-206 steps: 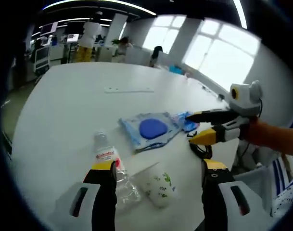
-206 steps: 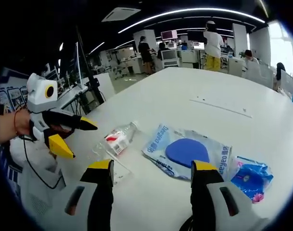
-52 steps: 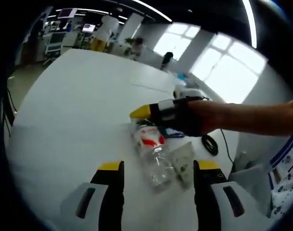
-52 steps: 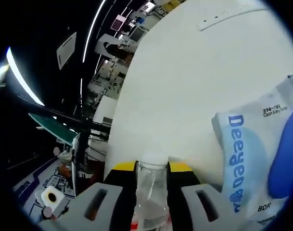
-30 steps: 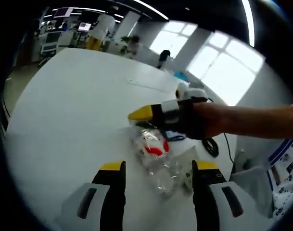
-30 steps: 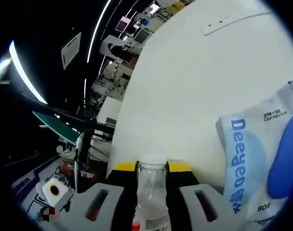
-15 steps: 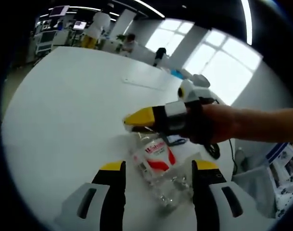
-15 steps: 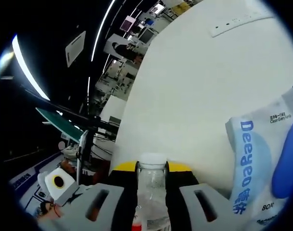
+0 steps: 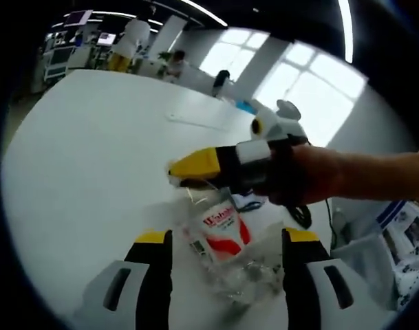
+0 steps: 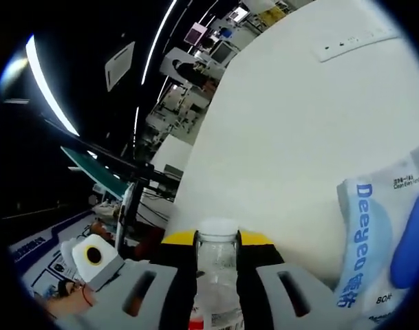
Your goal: Arrange the tabletop items into an orderly group along one side of the table until the central work area is clear of visible clutter.
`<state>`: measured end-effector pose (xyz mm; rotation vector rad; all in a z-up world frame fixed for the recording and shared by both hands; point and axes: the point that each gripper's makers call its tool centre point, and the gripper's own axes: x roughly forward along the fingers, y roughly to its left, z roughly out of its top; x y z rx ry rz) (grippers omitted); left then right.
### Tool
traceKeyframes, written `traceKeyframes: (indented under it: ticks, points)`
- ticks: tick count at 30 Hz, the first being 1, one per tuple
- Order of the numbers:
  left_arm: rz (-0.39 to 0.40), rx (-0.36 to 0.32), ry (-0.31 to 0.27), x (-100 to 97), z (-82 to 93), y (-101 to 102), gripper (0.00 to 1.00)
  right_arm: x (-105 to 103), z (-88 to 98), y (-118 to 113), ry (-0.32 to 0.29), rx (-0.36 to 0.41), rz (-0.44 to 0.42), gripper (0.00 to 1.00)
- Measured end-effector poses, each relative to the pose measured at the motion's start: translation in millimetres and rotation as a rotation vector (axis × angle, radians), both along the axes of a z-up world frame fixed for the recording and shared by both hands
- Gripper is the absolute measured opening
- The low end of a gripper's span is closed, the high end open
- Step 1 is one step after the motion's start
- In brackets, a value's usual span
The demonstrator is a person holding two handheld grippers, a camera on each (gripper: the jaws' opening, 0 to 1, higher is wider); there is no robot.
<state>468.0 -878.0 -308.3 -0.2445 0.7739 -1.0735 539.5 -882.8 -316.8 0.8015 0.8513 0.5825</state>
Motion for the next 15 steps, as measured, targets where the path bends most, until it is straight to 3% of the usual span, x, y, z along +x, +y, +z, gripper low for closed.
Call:
traceKeyframes:
  ticks: [6, 15]
  points:
    - [-0.061, -0.009, -0.038, -2.5, 1.4, -6, 0.69, -2, 8.8, 4, -0.049, -0.008, 0.030, 0.18]
    - [-0.082, -0.030, -0.003, -3.4, -5.8, -7, 0.68, -3, 18.7, 10, -0.104, -0.006, 0.057, 0.17]
